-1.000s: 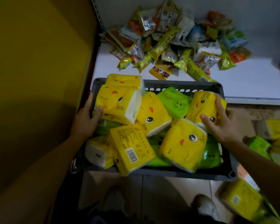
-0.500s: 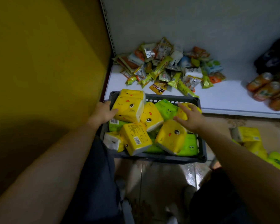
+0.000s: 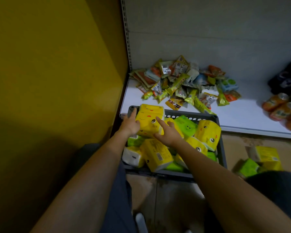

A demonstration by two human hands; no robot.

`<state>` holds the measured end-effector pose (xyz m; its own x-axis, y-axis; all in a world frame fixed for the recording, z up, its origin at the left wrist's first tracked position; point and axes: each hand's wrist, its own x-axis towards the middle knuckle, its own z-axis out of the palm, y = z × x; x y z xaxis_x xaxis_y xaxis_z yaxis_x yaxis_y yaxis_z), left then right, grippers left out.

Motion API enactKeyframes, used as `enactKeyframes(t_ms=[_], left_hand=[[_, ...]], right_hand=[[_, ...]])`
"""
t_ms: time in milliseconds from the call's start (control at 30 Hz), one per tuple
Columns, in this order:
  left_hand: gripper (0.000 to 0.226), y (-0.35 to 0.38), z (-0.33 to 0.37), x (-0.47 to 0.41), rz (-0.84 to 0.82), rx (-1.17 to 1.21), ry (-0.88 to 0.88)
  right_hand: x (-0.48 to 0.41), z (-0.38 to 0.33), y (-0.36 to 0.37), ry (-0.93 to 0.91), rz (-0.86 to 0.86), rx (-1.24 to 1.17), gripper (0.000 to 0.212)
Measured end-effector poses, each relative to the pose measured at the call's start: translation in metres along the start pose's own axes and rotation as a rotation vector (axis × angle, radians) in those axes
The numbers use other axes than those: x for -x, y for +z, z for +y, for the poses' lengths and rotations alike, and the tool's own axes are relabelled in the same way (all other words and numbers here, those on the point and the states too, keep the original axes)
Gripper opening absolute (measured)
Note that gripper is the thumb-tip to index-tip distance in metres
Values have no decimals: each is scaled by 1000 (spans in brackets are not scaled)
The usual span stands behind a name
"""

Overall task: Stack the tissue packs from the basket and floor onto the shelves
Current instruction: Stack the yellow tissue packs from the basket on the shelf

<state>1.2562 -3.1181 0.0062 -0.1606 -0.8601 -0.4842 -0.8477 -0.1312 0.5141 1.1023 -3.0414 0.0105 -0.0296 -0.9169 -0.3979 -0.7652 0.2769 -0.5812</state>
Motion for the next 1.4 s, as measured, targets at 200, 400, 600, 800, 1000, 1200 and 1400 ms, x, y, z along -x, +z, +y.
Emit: enactKeyframes(t_ms=[200, 400, 600, 800, 1000, 1200, 1400], left_hand=[[60, 13, -5, -32, -136, 174, -124], [66, 19, 13, -36, -15, 368, -169], [54, -11, 49, -9, 218, 432, 28], [47, -72, 76, 20, 406, 469, 323], [42, -146, 113, 57, 549, 481, 520], [58, -212, 156, 106, 758, 516, 620], [26, -263, 206, 135, 745, 609, 637]], right_hand=[[-30, 5, 21, 57, -25, -63, 77], [-35, 16, 16, 38, 72, -217, 74], [-28, -18, -40, -120, 241, -302, 72], [-8, -71, -103, -266, 373, -274, 66], [21, -122, -158, -384, 529, -224, 65], [57, -176, -215, -561, 686, -233, 66], [67, -214, -274, -631, 801, -208, 61]])
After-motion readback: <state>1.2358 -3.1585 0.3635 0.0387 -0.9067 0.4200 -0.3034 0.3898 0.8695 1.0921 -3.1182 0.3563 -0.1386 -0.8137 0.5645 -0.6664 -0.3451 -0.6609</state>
